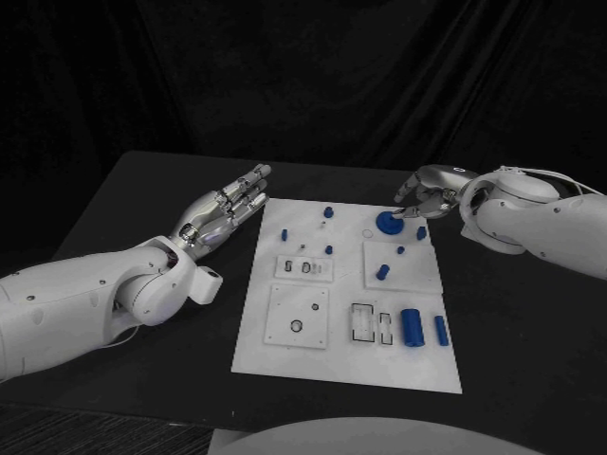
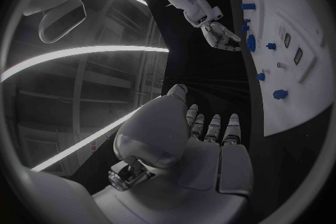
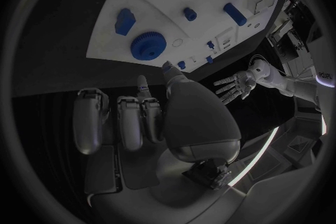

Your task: Assemble the parts on the task board

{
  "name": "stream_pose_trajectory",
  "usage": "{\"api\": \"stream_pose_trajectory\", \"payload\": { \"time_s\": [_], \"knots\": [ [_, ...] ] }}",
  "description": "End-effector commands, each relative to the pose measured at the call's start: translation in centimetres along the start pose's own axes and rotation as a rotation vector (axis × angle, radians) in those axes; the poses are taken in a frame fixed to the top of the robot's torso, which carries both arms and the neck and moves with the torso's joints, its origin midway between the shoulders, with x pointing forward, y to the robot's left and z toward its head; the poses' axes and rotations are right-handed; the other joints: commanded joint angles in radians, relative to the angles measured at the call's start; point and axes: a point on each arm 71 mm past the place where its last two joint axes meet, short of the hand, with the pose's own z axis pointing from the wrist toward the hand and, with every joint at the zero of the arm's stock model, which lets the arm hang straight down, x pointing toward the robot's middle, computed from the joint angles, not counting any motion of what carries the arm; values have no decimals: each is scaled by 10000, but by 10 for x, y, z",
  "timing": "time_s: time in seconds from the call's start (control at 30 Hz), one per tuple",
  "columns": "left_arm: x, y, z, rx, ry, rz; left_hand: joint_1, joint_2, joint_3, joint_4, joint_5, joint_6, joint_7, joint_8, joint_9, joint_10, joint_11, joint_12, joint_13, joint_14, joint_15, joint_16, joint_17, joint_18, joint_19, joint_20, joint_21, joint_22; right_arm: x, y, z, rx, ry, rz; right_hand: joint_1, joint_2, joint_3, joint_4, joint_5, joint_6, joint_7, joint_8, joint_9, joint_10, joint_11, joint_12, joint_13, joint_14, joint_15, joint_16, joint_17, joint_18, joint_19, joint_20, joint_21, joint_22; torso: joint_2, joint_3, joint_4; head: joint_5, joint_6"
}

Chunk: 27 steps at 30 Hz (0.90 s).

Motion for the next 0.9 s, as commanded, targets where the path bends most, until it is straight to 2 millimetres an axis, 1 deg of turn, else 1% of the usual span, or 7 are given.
{"api": "stream_pose_trajectory", "payload": {
  "time_s": [0.03, 0.13, 0.27, 0.5, 0.63, 0.8, 0.9],
  "knots": [
    [2, -2, 1, 326, 156, -118, 64, 8, 52, -9, 65, 24, 36, 51, 9, -14, 56, -66, -17, -22, 76, -37, -12, 83, 6, 50, -33, -16, 5, -3, 1, 395, 231, 116, -28, 28, 18, -78, 136, 4, 10, 15, 56, 1088, 16, 24, 2627, 1063, 11, 25, 2627, -116, 289, -14, 142, 2231, -2, -4, 19, 20, -33],
    [2, -2, 1, 322, 163, -123, 63, 7, 61, -11, 65, 22, 37, 50, 8, -14, 57, -66, -17, -22, 85, -37, -12, 82, 6, 54, -33, -16, 7, -2, 2, 351, 194, 7, 115, 50, 121, -222, 570, -123, 14, -30, 102, 1088, 22, 24, 2627, 1063, 17, 25, 2627, -78, 175, -10, 25, 2198, -12, -12, 14, 27, -70],
    [2, -2, 1, 311, 177, -132, 63, 7, 61, -11, 65, 22, 37, 50, 8, -14, 57, -66, -17, -22, 85, -37, -12, 82, 6, 54, -33, -16, 10, -1, 4, 282, 123, -227, 211, 61, 231, -343, 915, -251, 12, -45, 123, 1088, 19, 24, 2627, 1063, 17, 25, 2627, -55, 108, -6, -50, 2182, -4, -12, 7, 66, -72],
    [3, -1, 2, 285, 219, -164, 64, 8, 84, -21, 65, 19, 42, 49, 8, -14, 62, -66, -17, -22, 108, -37, -12, 81, 6, 66, -33, -16, 12, 0, 5, 250, 112, -354, 328, 64, 321, -454, 1026, -323, 20, -50, 128, 1088, 20, 24, 2627, 1063, 15, 25, 2627, -54, 103, -6, -59, 2184, -7, -5, 27, 82, -100],
    [2, -1, 2, 262, 225, -168, 65, 8, 92, -24, 65, 22, 44, 49, 8, -14, 64, -66, -17, -22, 114, -37, -12, 81, 6, 70, -33, -16, 14, 0, 5, 282, 198, -390, 439, 13, 386, -589, 865, -259, 49, -8, 167, 1088, 35, 24, 2627, 1063, 17, 25, 2627, -71, 158, -4, -7, 2210, -8, -11, -4, 136, -143],
    [3, -1, 2, 262, 243, -179, 63, 7, 115, -33, 63, 17, 50, 48, 7, -14, 72, -66, -17, -22, 135, -37, -12, 80, 6, 85, -33, -16, 16, 0, 6, 311, 288, -407, 415, -34, 378, -632, 505, -174, 87, 20, 223, 1088, 63, 24, 2627, 1063, 36, 25, 2627, -85, 207, 6, 36, 2230, -8, -15, 1, 94, -139],
    [3, 0, 3, 268, 256, -186, 63, 6, 116, -34, 63, 10, 50, 46, 6, -14, 72, -66, -17, -22, 135, -37, -12, 80, 6, 86, -33, -16, 19, 0, 7, 321, 356, -415, 345, -59, 329, -633, 70, -181, 106, 5, 267, 1088, 82, 24, 2627, 1063, 53, 25, 2627, -87, 218, 23, 40, 2233, -7, -13, 7, 75, -141]
  ]
}}
